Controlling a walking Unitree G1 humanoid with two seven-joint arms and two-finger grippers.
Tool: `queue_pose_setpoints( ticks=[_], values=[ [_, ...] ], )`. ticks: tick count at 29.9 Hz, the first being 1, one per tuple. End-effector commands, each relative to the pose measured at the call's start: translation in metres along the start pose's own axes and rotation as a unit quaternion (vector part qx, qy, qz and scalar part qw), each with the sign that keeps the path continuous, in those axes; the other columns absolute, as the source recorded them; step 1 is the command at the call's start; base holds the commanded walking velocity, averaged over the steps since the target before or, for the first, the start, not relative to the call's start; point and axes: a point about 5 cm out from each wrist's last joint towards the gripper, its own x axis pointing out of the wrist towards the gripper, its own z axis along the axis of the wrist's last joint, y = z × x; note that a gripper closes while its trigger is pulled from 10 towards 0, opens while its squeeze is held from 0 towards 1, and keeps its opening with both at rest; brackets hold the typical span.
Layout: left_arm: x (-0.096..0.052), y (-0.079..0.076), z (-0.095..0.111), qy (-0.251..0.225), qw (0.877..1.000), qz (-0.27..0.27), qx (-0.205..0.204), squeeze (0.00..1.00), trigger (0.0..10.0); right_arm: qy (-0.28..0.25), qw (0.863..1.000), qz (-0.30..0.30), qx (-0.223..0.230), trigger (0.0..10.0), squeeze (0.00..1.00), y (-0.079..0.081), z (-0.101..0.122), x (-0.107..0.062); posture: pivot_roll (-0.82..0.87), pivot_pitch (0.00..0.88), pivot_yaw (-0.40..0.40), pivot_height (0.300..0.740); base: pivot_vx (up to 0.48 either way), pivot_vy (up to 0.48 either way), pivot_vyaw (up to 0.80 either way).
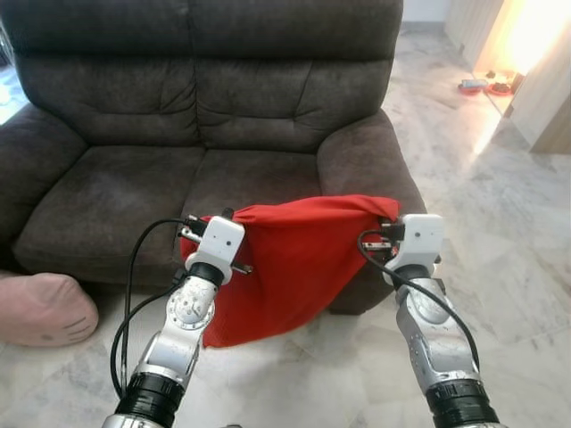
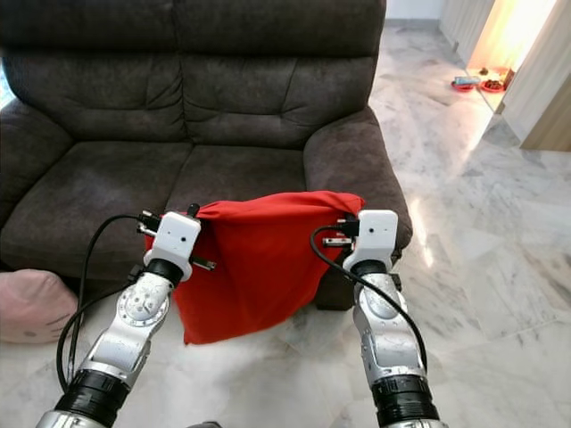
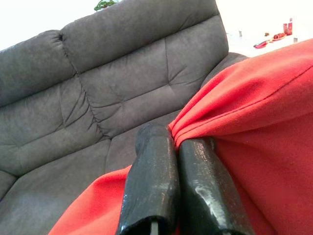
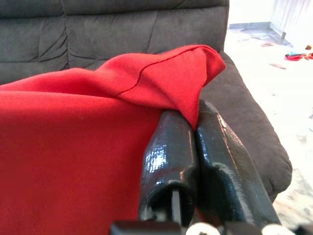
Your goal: Move the pillow to the sofa from floor
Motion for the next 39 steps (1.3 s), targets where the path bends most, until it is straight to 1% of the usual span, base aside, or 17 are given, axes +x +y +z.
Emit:
queue_pose_setpoints(
  ticks=[1,4,7,9,10,11,13,14,16,20,22,23,30,36,39],
  values=[
    [0.007,0.007,0.027,-0.066,0.998,0.01,-0.001,0.0,10.0,-0.02,1.0,-0.005,0.001,10.0,0.0,-0.003,0.009,0.001,0.11,0.062,-0.009,0.74,0.0,0.0,0.0],
    [0.007,0.008,0.03,-0.072,0.997,0.01,0.0,0.0,10.0,-0.025,1.0,-0.01,0.009,10.0,0.0,-0.002,0.011,0.002,0.11,0.062,-0.008,0.74,0.0,0.0,0.0],
    [0.006,0.01,0.037,-0.09,0.996,0.015,0.02,0.0,10.0,-0.039,0.999,-0.006,0.005,10.0,0.0,0.0,0.016,0.001,0.11,0.062,-0.008,0.74,0.0,0.0,0.0],
    [0.007,0.014,0.05,-0.117,0.992,0.026,0.049,0.0,10.0,-0.07,0.997,-0.003,-0.008,10.0,0.0,0.001,0.028,0.001,0.11,0.064,-0.007,0.74,0.0,0.0,0.0],
    [0.007,0.02,0.061,-0.136,0.987,0.045,0.072,0.0,10.0,-0.098,0.995,-0.005,-0.024,10.0,0.0,0.001,0.04,0.0,0.11,0.064,-0.006,0.74,0.0,0.0,0.0],
    [0.008,0.022,0.065,-0.143,0.985,0.054,0.081,0.0,10.0,-0.109,0.994,-0.007,-0.029,10.0,0.0,0.001,0.044,0.0,0.11,0.064,-0.006,0.74,0.0,0.0,0.0],
    [0.008,0.027,0.07,-0.145,0.982,0.072,0.099,0.0,10.0,-0.124,0.992,-0.01,-0.022,10.0,0.0,0.0,0.052,0.0,0.11,0.063,-0.007,0.74,0.0,0.0,0.0],
    [0.009,0.031,0.074,-0.148,0.981,0.083,0.098,0.0,10.0,-0.138,0.99,-0.013,-0.018,10.0,0.0,-0.002,0.059,-0.001,0.11,0.063,-0.007,0.74,0.0,0.0,0.0],
    [0.01,0.035,0.078,-0.156,0.979,0.085,0.099,0.0,10.0,-0.147,0.989,-0.018,-0.01,10.0,0.0,-0.004,0.064,-0.002,0.11,0.061,-0.007,0.74,0.0,0.0,0.0],
    [0.009,0.036,0.086,-0.17,0.976,0.076,0.113,0.0,10.0,-0.152,0.988,-0.021,0.016,10.0,0.0,-0.005,0.067,-0.003,0.11,0.059,-0.006,0.74,0.269,0.0,0.0],
    [0.009,0.036,0.087,-0.171,0.976,0.071,0.115,0.0,10.0,-0.15,0.988,-0.023,0.014,10.0,0.0,-0.006,0.066,-0.004,0.11,0.059,-0.006,0.74,0.304,0.0,0.0],
    [0.008,0.035,0.088,-0.173,0.976,0.067,0.117,0.0,10.0,-0.149,0.988,-0.026,0.021,10.0,0.0,-0.005,0.065,-0.005,0.12,0.056,-0.004,0.74,0.349,0.0,0.0],
    [0.007,0.035,0.09,-0.17,0.977,0.072,0.11,0.0,10.0,-0.151,0.988,-0.022,0.027,10.0,0.0,-0.003,0.067,-0.009,0.11,0.046,0.0,0.74,0.443,0.0,0.0],
    [0.009,0.04,0.095,-0.175,0.976,0.079,0.104,0.0,10.0,-0.158,0.987,-0.021,0.029,10.0,0.0,-0.005,0.07,-0.009,0.1,0.036,0.004,0.74,0.469,0.0,-0.76],
    [0.01,0.042,0.098,-0.179,0.975,0.083,0.102,0.0,10.0,-0.163,0.986,-0.02,0.024,10.0,0.0,-0.004,0.073,-0.01,0.11,0.035,0.003,0.74,0.469,0.0,0.0]
  ],
)
